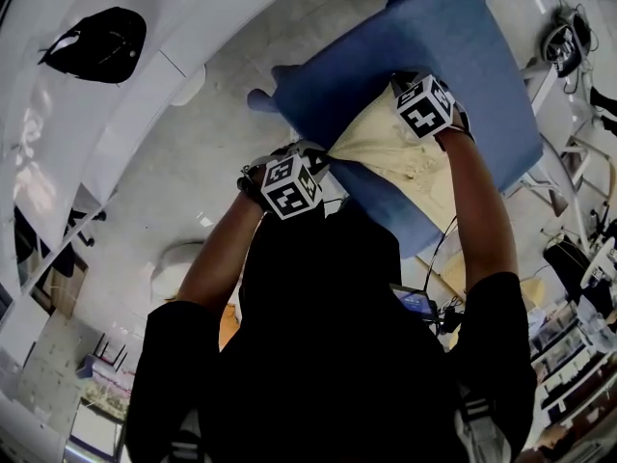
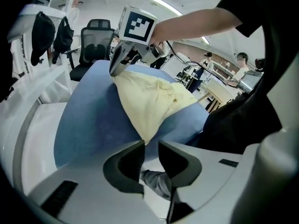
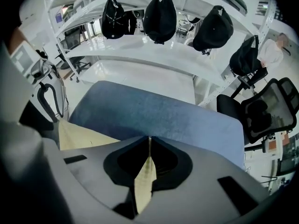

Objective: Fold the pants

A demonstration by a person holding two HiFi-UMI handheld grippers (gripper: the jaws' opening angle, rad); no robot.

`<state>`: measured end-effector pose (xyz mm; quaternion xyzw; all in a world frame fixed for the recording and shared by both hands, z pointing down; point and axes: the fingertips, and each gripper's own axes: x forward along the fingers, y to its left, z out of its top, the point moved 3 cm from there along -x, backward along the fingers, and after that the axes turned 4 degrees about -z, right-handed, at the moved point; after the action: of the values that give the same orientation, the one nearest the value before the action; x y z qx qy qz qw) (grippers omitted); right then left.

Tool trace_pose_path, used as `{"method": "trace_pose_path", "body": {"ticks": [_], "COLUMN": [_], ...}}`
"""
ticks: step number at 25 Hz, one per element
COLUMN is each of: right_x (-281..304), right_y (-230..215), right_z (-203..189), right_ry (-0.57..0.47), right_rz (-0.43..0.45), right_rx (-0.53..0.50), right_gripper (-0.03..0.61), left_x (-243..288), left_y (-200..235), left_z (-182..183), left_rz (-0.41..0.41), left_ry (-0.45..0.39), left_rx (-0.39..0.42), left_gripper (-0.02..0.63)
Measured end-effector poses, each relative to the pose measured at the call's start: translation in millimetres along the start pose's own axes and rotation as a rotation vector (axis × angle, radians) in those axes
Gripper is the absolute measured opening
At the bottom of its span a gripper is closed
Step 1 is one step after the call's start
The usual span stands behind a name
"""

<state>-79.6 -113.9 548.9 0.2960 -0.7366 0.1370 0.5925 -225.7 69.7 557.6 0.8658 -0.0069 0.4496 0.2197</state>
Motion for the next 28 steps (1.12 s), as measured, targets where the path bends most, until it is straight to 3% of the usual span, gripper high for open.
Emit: {"method": "trace_pose_path", "body": {"ticks": [1,2,10,12,16,18,19,21,23,28], "right_x": [-0.2,-0.7,-6.3,-7.3,-11.9,-13.1,-13.4,-13.8,-14.3,-18.4], "right_y": [-0.6,-1.0,-1.7,-1.5,-2.7,-4.8,-5.8,-6.9,-8.9,-23.5], "right_z": [-0.4,-0.7,-3.5,-3.3,-2.8,-3.3,-3.7,-4.3,-3.7,7.5], "right_ry": [-0.002,-0.003,-0.018,-0.028,-0.048,-0.061,-0.068,-0.077,-0.081,-0.132], "right_rz": [0.004,0.007,0.015,0.017,0.019,0.018,0.018,0.02,0.015,-0.06], "right_rx": [0.0,-0.002,-0.018,-0.019,-0.024,-0.019,-0.012,-0.005,-0.004,0.071], "right_gripper": [0.021,0.021,0.021,0.021,0.021,0.021,0.021,0.021,0.021,0.018], "left_x": [-0.8,-2.4,-6.1,5.7,29.2,36.2,37.6,35.3,30.6,7.4], "left_y": [-1.7,-2.4,21.9,25.2,28.1,30.0,31.4,34.0,36.5,47.6], "left_z": [-1.7,-2.6,32.5,38.7,38.4,34.8,33.3,32.7,34.0,46.0], "left_rz": [-0.019,-0.033,-0.018,-0.032,-0.04,-0.045,-0.047,-0.055,-0.074,-0.089], "left_ry": [-0.001,-0.007,-0.137,-0.119,-0.051,-0.014,-0.006,-0.025,-0.055,-0.075], "left_rx": [-0.013,-0.031,-0.207,-0.236,-0.267,-0.309,-0.342,-0.419,-0.47,-0.416], "left_gripper": [0.129,0.145,0.169,0.202,0.202,0.182,0.132,0.05,0.038,0.035]}}
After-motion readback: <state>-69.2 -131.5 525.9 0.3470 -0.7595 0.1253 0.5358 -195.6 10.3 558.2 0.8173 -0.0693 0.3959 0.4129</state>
